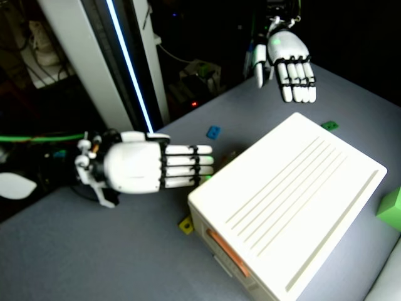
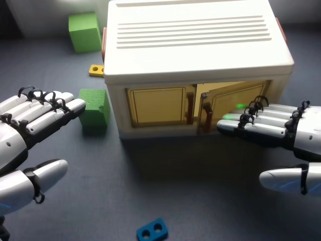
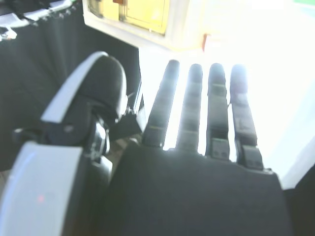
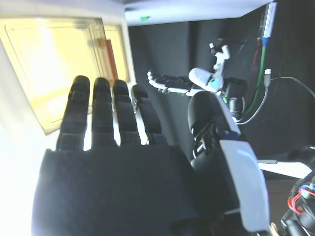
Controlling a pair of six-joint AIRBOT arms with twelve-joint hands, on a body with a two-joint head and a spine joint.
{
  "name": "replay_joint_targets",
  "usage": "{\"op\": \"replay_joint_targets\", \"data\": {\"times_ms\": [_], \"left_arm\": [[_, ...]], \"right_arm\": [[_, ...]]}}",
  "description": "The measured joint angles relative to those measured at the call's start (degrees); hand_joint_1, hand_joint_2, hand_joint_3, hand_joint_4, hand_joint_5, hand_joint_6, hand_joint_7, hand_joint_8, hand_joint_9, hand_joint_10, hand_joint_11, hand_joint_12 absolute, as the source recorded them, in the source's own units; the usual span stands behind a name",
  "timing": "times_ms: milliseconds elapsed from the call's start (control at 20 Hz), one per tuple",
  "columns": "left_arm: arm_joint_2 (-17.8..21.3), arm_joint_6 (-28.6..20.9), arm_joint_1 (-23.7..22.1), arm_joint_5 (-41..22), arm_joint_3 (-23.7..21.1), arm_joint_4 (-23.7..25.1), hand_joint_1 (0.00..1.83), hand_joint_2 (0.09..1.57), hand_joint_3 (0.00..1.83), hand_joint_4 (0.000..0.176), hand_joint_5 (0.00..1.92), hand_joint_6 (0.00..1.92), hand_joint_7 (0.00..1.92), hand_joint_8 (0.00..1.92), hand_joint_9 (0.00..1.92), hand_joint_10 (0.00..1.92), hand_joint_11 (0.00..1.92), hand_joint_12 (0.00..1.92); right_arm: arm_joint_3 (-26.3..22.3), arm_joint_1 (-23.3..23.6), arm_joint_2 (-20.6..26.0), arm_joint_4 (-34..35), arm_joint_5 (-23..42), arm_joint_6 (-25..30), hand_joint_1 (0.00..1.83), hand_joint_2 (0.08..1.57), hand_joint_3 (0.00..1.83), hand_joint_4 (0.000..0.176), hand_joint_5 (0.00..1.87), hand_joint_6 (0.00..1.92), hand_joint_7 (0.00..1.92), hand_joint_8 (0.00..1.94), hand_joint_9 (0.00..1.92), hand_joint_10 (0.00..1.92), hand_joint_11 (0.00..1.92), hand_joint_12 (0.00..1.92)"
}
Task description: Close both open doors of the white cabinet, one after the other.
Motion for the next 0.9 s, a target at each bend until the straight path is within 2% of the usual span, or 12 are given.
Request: {"op": "replay_joint_targets", "data": {"times_ms": [300,450,500,550,600,700,750,800,850,900], "left_arm": [[-0.4,-0.4,0.6,0.4,0.2,0.2,0.0,1.57,0.11,0.0,0.03,0.0,0.02,0.0,0.04,0.0,0.0,0.33],[-0.8,-0.5,0.6,0.5,0.4,0.2,0.0,1.57,0.13,0.0,0.02,0.0,0.01,0.0,0.04,0.0,0.0,0.3],[-0.9,-0.6,0.6,0.4,0.5,0.2,0.0,1.57,0.11,0.0,0.02,0.0,0.01,0.0,0.05,0.0,0.0,0.36],[-0.9,-0.6,0.6,0.4,0.5,0.2,0.0,1.57,0.07,0.0,0.06,0.0,0.06,0.0,0.1,0.01,0.0,0.51],[-0.9,-0.6,0.8,0.1,0.5,-0.1,0.0,1.54,0.03,0.0,0.05,0.0,0.05,0.0,0.08,0.0,0.0,0.47],[-1.1,-2.3,1.1,-1.1,0.9,-0.7,0.0,1.48,0.0,0.0,0.05,0.0,0.01,0.0,0.01,0.0,0.0,0.17],[-1.6,-3.8,1.1,-2.4,1.5,-0.8,0.0,1.5,0.0,0.0,0.1,0.01,0.03,0.0,0.02,0.0,0.0,0.18],[-1.8,-4.6,1.2,-3.6,1.7,-0.8,0.0,1.53,0.01,0.0,0.04,0.0,0.0,0.0,0.0,0.0,0.0,0.15],[-1.9,-5.3,1.2,-4.4,1.8,-1.1,0.0,1.56,0.03,0.0,0.0,0.0,0.0,0.0,0.0,0.0,0.0,0.02],[-2.0,-5.6,1.3,-5.2,2.0,-1.2,0.0,1.56,0.03,0.0,0.0,0.0,0.0,0.0,0.0,0.0,0.0,0.02]], "right_arm": [[1.7,1.4,-1.2,0.5,-1.0,0.0,0.05,1.51,0.0,0.0,0.02,0.0,0.0,0.0,0.0,0.0,0.0,0.0],[1.9,2.1,-1.4,0.2,-1.4,0.0,0.12,1.5,0.0,0.0,0.01,0.0,0.0,0.0,0.0,0.0,0.01,0.0],[1.9,2.1,-1.4,0.3,-1.2,0.0,0.13,1.5,0.0,0.0,0.0,0.0,0.0,0.0,0.0,0.0,0.0,0.0],[1.8,2.1,-1.2,0.3,-1.2,0.0,0.08,1.52,0.0,0.0,0.0,0.0,0.0,0.0,0.0,0.0,0.0,0.0],[1.1,2.1,-0.7,0.4,-1.3,0.0,0.07,1.52,0.01,0.0,0.0,0.0,0.0,0.0,0.0,0.0,0.0,0.0],[-1.0,1.9,0.7,2.7,1.4,0.0,0.12,1.51,0.0,0.0,0.0,0.0,0.0,0.0,0.0,0.0,0.0,0.0],[-2.7,0.3,2.7,4.7,4.1,0.0,0.13,1.51,0.0,0.0,0.0,0.0,0.0,0.0,0.0,0.0,0.0,0.0],[-3.0,-1.6,4.3,5.0,7.5,0.0,0.17,1.48,0.0,0.0,0.06,0.01,0.04,0.01,0.03,0.01,0.02,0.01],[-3.4,-3.7,5.5,8.3,10.8,0.0,0.05,1.43,0.0,0.0,0.1,0.01,0.07,0.01,0.1,0.02,0.11,0.05],[-3.5,-4.5,5.9,10.5,12.2,0.0,0.05,1.43,0.0,0.0,0.1,0.01,0.07,0.01,0.1,0.02,0.11,0.05]]}}
